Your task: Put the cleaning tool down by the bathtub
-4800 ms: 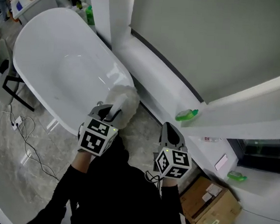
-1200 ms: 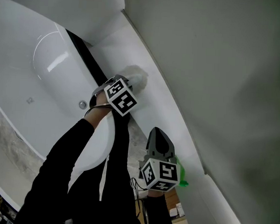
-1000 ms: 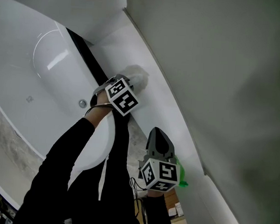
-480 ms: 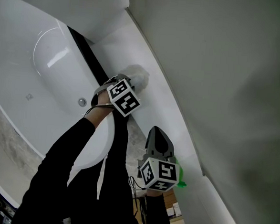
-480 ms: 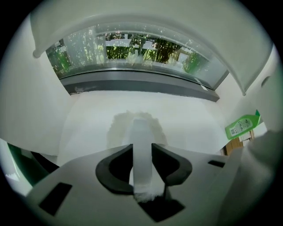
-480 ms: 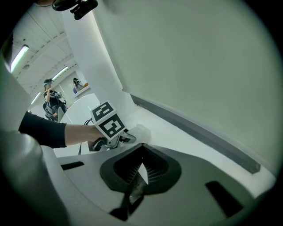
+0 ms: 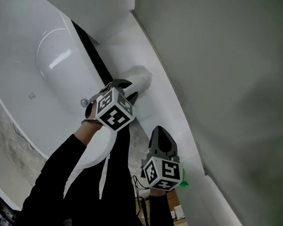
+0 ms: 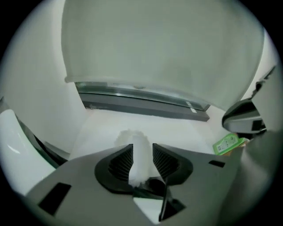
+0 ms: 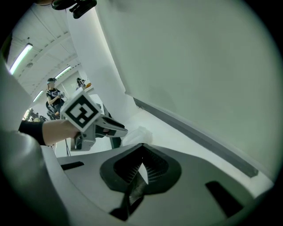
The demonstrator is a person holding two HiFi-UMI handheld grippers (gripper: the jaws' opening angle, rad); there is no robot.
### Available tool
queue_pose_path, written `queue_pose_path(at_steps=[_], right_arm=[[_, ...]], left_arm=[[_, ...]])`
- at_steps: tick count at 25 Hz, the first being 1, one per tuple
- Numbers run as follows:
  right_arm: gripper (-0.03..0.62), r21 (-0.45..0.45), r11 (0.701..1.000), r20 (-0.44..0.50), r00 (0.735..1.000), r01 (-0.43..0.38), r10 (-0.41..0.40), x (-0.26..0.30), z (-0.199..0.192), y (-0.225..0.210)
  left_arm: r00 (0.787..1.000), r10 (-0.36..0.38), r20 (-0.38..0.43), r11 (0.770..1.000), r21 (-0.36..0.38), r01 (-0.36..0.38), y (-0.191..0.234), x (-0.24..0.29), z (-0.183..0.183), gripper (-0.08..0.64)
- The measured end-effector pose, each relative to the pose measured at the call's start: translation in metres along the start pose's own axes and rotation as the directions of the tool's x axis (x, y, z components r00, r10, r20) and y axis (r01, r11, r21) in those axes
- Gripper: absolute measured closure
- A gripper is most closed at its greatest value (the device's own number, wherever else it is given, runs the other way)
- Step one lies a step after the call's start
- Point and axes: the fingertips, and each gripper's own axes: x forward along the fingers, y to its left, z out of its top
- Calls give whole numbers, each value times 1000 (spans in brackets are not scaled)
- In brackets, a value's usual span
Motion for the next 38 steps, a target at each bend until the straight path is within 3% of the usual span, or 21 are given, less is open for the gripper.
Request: queue_pose_path(at_steps=[5,13,23,38], right_arm=[[592,-34,999,26,1000,-8,9,-15,8,14],[592,-75,997,67,997,-23,28,-36,19,39],[592,-114,993,106,993,-35,47,-60,20,77],[592,-172,984,132,988,-52,75,-84,20,100]], left_arm=[[998,-5,59,1000,-5,5,-21,-73,-12,420],[992,27,123,999,-41,-22,-43,-143,-25,462],[971,54,233,995,-91,-34,-50,-199,-24,518],[957,96,273,990,-129,-62,-50,-244,-38,552]])
